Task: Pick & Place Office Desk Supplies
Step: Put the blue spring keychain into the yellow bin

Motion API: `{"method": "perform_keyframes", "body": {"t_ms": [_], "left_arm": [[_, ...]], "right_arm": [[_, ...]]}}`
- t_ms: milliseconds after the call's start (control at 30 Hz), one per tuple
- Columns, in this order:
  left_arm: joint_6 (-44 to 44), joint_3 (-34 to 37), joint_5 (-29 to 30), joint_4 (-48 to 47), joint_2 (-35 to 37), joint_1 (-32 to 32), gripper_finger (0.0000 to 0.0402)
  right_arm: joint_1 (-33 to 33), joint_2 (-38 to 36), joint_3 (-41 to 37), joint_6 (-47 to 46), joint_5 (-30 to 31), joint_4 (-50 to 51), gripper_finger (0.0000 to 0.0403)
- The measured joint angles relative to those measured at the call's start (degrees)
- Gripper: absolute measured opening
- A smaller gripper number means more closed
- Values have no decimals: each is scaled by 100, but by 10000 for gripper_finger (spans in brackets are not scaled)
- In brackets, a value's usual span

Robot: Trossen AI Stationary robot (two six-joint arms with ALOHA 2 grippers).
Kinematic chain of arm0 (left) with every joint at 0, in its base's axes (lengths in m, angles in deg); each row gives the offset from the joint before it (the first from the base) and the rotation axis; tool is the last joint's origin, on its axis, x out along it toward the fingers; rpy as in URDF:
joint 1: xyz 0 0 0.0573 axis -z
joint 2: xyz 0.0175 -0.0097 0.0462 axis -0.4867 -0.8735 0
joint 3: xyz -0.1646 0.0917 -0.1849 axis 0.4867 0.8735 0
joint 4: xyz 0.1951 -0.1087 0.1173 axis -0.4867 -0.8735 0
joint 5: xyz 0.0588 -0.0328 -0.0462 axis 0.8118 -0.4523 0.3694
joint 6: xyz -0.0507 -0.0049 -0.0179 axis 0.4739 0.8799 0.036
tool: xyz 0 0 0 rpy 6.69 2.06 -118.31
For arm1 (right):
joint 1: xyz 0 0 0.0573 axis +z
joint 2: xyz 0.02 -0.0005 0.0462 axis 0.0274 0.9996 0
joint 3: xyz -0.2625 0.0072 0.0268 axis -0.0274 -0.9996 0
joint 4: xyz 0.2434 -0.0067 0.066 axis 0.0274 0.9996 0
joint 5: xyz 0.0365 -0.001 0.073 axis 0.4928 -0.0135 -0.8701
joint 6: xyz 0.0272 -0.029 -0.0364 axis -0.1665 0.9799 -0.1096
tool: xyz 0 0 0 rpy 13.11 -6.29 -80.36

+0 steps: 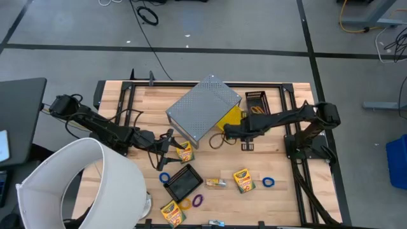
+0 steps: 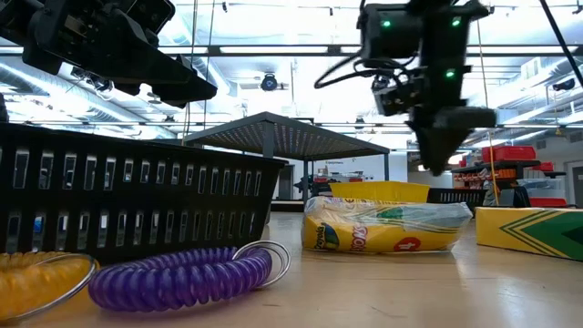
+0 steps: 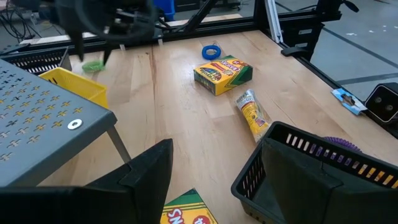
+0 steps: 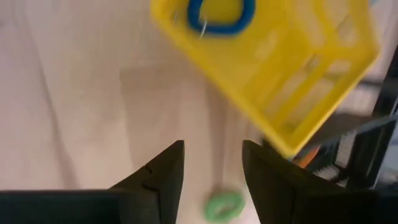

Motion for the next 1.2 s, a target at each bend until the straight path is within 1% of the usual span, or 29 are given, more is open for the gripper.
{"method": "perform_keyframes", "body": {"t_ms": [133, 200, 333, 600, 700, 767, 900, 1033, 1200], "left_arm": [[-2, 0, 0, 0, 0, 0, 250], [0, 0, -24, 0, 0, 0, 250], [-1, 0, -57, -2, 0, 0, 250], [-31, 0, -63, -4, 0, 0, 250], [-26, 0, -63, -4, 0, 0, 250], [-26, 0, -63, -4, 0, 0, 250], [-41, 0, -63, -3, 0, 0, 250], [-96, 0, -63, -2, 0, 0, 250], [-125, 0, -63, -2, 0, 0, 250]], "right_arm": [[289, 0, 0, -686, -121, 517, 169], [419, -2, 0, -917, -354, 629, 169], [718, -2, 0, -1256, -1122, 669, 169], [1645, -2, 0, -2189, -2758, 521, 169], [2063, -2, 2, -2642, -3166, 394, 169], [2344, -2, 2, -2934, -3271, 385, 169], [2832, -2, 2, -3473, -3266, 355, 169], [3154, 42, 2, -3932, -3051, 207, 169], [3426, 318, -17, -4088, -2859, 229, 169]]}}
